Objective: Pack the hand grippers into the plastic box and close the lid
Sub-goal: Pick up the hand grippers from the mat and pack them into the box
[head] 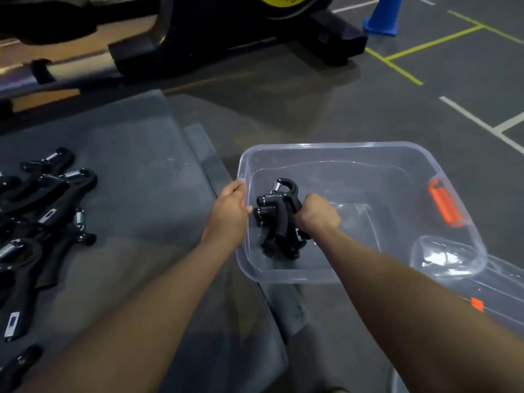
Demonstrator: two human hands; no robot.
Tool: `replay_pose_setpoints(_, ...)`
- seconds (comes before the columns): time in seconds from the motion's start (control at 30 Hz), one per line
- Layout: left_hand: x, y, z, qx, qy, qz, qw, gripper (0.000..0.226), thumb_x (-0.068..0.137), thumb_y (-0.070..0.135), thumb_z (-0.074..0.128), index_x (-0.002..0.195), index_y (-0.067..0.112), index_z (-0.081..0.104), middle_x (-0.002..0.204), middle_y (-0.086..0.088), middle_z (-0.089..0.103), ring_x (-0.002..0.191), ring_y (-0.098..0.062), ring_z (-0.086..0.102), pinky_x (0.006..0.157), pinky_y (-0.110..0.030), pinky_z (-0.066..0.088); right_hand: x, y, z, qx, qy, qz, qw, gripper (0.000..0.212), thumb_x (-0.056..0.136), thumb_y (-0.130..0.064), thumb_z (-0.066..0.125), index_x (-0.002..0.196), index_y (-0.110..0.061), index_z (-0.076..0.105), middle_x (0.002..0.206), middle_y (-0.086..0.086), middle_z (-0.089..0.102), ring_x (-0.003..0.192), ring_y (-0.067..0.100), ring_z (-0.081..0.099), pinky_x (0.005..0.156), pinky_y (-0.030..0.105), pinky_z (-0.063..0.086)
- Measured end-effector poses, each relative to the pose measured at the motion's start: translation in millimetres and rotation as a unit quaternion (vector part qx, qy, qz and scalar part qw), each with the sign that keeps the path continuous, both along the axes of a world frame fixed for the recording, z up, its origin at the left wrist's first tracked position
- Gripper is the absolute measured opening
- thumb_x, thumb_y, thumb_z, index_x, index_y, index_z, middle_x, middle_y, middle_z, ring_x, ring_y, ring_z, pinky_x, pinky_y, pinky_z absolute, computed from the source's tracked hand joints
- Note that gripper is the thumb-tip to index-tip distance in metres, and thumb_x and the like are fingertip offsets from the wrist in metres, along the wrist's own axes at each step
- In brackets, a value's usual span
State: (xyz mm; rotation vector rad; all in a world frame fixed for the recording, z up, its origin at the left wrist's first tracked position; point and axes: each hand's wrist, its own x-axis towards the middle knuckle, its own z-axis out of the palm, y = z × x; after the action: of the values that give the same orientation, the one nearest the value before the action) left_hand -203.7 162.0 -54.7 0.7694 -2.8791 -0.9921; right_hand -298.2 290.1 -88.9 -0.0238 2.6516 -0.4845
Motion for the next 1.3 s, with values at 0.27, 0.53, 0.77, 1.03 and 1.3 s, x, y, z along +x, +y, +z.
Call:
replay_pose_setpoints(0.27,-0.3,-4.9,1.0,0.019,-0.010,-0.010,1.000,0.053,0.094,0.013,0.052,0.144,0.011,0.034,0.154,0.005,0.026,0.137,-0.014,0.036,0.108,-0.017,0.022,2.5,-8.0,-12.0,0.017,-0.004,-0.003,1.000,0.027,0.086,-0.010,0.056,0.113,-0.011,0.059,0.120,0.009,0.063,0.114,0.030,0.059,0.087,0.031,0.048)
replay_pose_setpoints(0.53,-1.3,-6.0,1.2,0.019,-0.008,-0.017,1.000,0.055,0.093,0.013,0.054,0.144,0.012,0.035,0.153,0.005,0.028,0.135,-0.014,0.038,0.107,-0.017,0.023,-0.3,-4.2,-23.7,-0.097,-0.055,-0.028,0.993,0.026,0.077,-0.011,0.065,0.103,-0.012,0.067,0.101,0.013,0.070,0.095,0.030,0.068,0.078,0.031,0.052)
replay_pose_setpoints(0.77,-1.0,-5.4,-1.4,0.032,-0.002,-0.016,0.999,0.053,0.094,0.012,0.052,0.144,0.010,0.034,0.153,0.004,0.028,0.136,-0.014,0.036,0.104,-0.012,0.021,-2.0,2.4,-18.7,-0.182,-0.067,-0.015,0.981,0.045,0.079,-0.009,0.072,0.123,-0.014,0.061,0.110,0.007,0.067,0.103,0.027,0.065,0.096,0.037,0.050)
replay_pose_setpoints(1.03,36.4,-12.5,19.0,-0.007,-0.013,-0.010,1.000,0.043,0.093,0.019,0.052,0.136,0.016,0.046,0.137,-0.004,0.044,0.115,-0.024,0.054,0.103,-0.036,0.041,18.7,-9.2,35.1,-0.322,-0.015,-0.026,0.946,0.049,0.080,-0.008,0.072,0.127,-0.006,0.057,0.102,0.007,0.059,0.092,0.018,0.055,0.097,0.036,0.049)
replay_pose_setpoints(1.3,162.2,-47.7,51.0,-0.033,-0.027,0.091,0.995,0.038,0.088,0.016,0.058,0.126,0.011,0.053,0.129,-0.010,0.048,0.118,-0.030,0.054,0.101,-0.037,0.043,122.3,-63.6,93.1,-0.303,-0.046,0.121,0.944,0.045,0.082,-0.003,0.070,0.124,0.002,0.055,0.097,0.010,0.051,0.088,0.018,0.049,0.064,0.002,0.049)
